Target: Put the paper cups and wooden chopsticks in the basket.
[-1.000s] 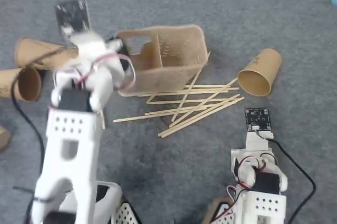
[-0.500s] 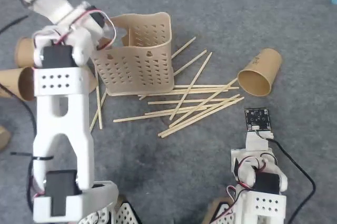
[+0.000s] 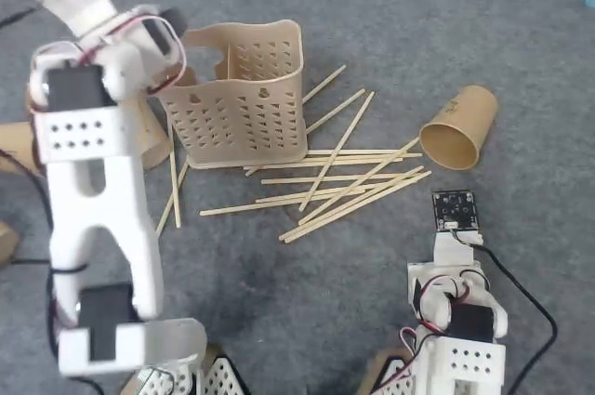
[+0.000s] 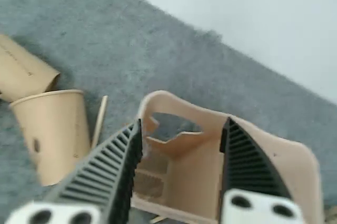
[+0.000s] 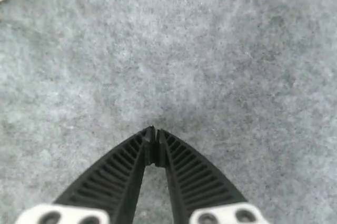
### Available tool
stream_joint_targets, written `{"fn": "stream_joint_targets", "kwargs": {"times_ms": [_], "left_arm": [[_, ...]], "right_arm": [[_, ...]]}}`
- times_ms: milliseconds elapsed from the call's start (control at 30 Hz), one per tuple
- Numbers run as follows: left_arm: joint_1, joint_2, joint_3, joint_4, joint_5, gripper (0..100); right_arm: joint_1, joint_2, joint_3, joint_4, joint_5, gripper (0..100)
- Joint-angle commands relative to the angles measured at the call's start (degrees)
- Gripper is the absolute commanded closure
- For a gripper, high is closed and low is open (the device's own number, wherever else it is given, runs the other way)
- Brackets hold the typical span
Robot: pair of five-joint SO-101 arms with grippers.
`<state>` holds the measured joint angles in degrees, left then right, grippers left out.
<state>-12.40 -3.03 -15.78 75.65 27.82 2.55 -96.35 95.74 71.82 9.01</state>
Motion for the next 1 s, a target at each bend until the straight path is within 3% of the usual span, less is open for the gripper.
{"fn": "stream_joint_targets", "kwargs": {"times_ms": [0,267,500,567,967], "left_arm": [[-2.4,5.6,-9.1,4.2,-2.4,77],[-0.9,20.7,-25.8,18.5,-10.5,83],[0.9,29.5,-30.3,20.7,-12.6,100],[1.1,29.5,-31.7,20.7,-12.1,99],[1.5,26.7,-47.0,19.5,13.5,99]], "right_arm": [[-0.3,-0.9,-0.4,0.4,0.7,98.6],[-0.3,-0.9,-0.4,0.4,0.7,98.6],[-0.3,-0.9,-0.4,0.4,0.7,98.6],[-0.3,-0.9,-0.4,0.4,0.7,98.6],[-0.3,-0.9,-0.4,0.4,0.7,98.6]]}}
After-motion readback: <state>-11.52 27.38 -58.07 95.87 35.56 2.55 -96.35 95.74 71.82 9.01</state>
